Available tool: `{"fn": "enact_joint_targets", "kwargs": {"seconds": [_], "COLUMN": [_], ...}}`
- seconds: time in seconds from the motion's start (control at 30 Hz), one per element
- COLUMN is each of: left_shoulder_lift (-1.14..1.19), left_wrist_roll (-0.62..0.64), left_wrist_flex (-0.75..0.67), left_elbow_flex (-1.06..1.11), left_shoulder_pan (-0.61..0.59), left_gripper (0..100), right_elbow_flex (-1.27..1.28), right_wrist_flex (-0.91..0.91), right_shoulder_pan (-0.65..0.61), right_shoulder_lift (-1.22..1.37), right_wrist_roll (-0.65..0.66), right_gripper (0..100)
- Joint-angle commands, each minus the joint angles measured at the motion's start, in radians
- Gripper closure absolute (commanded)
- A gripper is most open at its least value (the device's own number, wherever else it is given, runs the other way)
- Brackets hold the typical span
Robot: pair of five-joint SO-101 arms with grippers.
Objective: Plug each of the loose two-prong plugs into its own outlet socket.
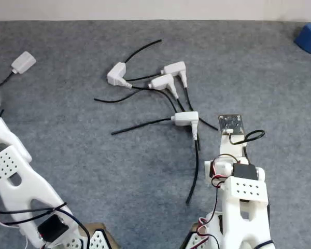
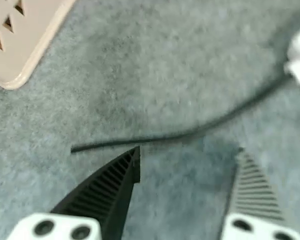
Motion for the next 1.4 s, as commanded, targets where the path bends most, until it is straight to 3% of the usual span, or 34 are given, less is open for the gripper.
{"fn": "enact_joint_targets", "kwargs": {"seconds": [0.0, 0.23, 0.33, 0.53, 0.7, 0.93, 1.37], "left_shoulder_lift": [-0.059, -0.099, -0.107, -0.110, -0.110, -0.081, 0.039], "left_wrist_roll": [-0.080, -0.080, -0.078, -0.084, -0.087, -0.249, -0.562], "left_wrist_flex": [0.143, 0.196, 0.107, -0.032, -0.141, -0.247, -0.250], "left_elbow_flex": [-0.004, -0.005, -0.005, -0.005, -0.005, 0.002, -0.004], "left_shoulder_pan": [-0.070, -0.062, -0.054, -0.048, -0.051, -0.035, -0.031], "left_gripper": [84, 87, 87, 76, 75, 75, 75], "right_elbow_flex": [-0.005, -0.004, -0.004, -0.004, -0.004, -0.004, -0.004], "right_wrist_flex": [-0.010, -0.008, -0.008, -0.008, -0.008, -0.008, -0.008], "right_shoulder_pan": [-0.010, -0.010, -0.010, -0.010, -0.010, -0.010, -0.010], "right_shoulder_lift": [-0.025, -0.025, -0.024, -0.024, -0.024, -0.024, -0.024], "right_wrist_roll": [-0.002, -0.002, -0.002, -0.002, -0.002, -0.002, -0.002], "right_gripper": [60.6, 60.6, 60.6, 60.6, 60.6, 60.6, 60.6]}}
